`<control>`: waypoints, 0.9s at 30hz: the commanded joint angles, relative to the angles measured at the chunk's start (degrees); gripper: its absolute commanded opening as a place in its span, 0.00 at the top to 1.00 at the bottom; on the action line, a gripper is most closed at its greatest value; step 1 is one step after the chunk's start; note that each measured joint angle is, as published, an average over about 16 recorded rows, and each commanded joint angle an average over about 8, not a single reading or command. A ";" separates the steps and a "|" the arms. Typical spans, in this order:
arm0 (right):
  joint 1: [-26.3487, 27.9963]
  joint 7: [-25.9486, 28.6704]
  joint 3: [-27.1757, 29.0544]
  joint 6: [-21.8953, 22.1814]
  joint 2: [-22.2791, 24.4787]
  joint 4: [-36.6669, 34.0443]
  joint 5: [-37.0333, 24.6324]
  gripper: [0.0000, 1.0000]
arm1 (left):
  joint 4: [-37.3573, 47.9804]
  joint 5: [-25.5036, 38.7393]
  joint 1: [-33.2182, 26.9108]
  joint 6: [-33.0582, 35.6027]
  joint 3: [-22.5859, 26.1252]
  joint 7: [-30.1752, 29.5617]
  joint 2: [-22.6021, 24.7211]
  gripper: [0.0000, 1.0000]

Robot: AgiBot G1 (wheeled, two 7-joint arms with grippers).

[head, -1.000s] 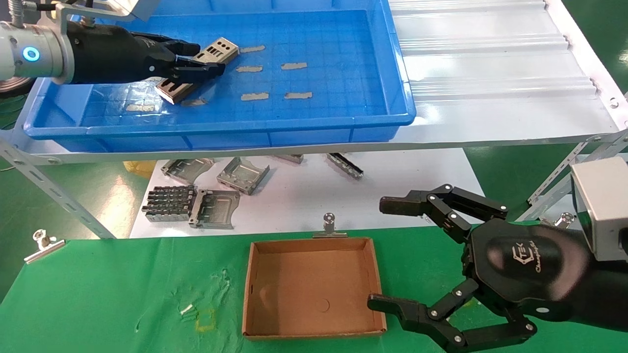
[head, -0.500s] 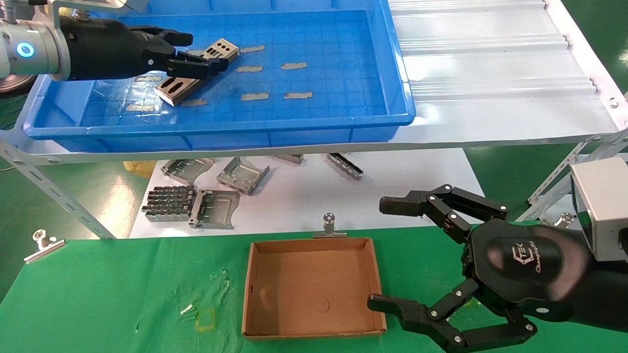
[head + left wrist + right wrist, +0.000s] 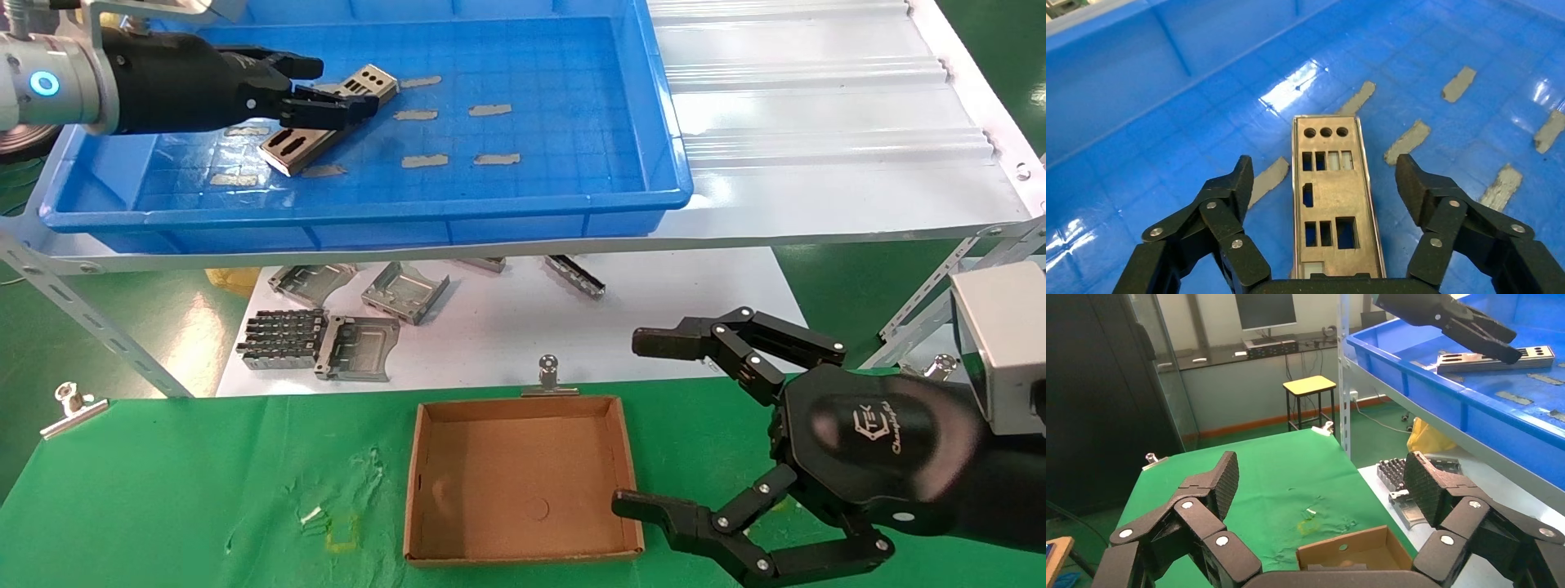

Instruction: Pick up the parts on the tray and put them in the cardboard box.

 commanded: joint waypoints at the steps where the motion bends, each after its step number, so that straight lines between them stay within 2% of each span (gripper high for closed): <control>1: 0.00 0.00 0.00 0.00 0.00 0.00 0.00 0.00 | 0.00 0.10 0.06 -0.18 0.07 -0.02 0.09 1.00; 27: 0.00 0.00 0.00 0.00 0.00 0.00 0.00 0.00 | -0.36 -0.19 0.71 -1.38 -0.15 1.22 0.55 1.00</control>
